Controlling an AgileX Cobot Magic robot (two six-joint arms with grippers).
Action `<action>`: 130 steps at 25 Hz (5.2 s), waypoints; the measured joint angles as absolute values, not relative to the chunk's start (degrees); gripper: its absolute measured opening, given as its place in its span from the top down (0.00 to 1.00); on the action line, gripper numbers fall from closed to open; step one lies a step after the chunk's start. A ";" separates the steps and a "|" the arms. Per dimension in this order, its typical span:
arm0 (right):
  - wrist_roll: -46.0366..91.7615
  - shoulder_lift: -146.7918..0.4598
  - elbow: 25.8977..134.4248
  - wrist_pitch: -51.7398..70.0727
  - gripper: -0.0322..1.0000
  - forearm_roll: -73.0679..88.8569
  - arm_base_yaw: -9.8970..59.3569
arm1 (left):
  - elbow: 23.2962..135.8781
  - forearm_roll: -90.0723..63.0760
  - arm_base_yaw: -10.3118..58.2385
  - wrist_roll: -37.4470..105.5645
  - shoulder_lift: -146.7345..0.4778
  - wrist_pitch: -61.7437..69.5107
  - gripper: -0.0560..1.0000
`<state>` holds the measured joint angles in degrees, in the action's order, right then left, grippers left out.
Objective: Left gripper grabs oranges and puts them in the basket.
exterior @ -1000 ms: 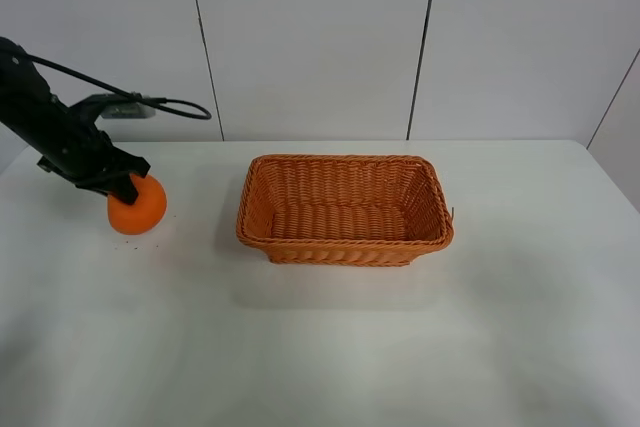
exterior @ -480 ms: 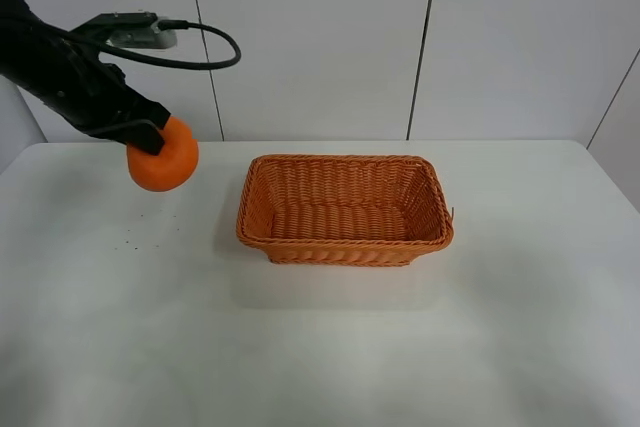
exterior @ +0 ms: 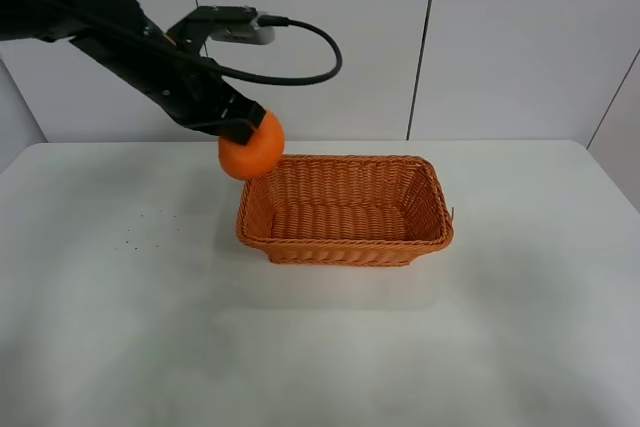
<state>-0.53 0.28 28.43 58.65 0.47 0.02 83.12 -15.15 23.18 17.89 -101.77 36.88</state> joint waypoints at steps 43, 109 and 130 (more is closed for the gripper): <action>-0.53 0.28 28.43 58.65 0.30 0.47 0.02 | 109.50 -14.62 32.45 13.33 -134.41 44.29 0.44; -0.53 0.28 28.43 58.65 0.30 0.47 0.02 | 100.79 0.00 -5.15 10.38 -111.56 55.00 0.17; -0.53 0.28 28.43 58.65 0.30 0.47 0.02 | 61.92 0.00 -5.15 10.98 -63.22 45.03 0.17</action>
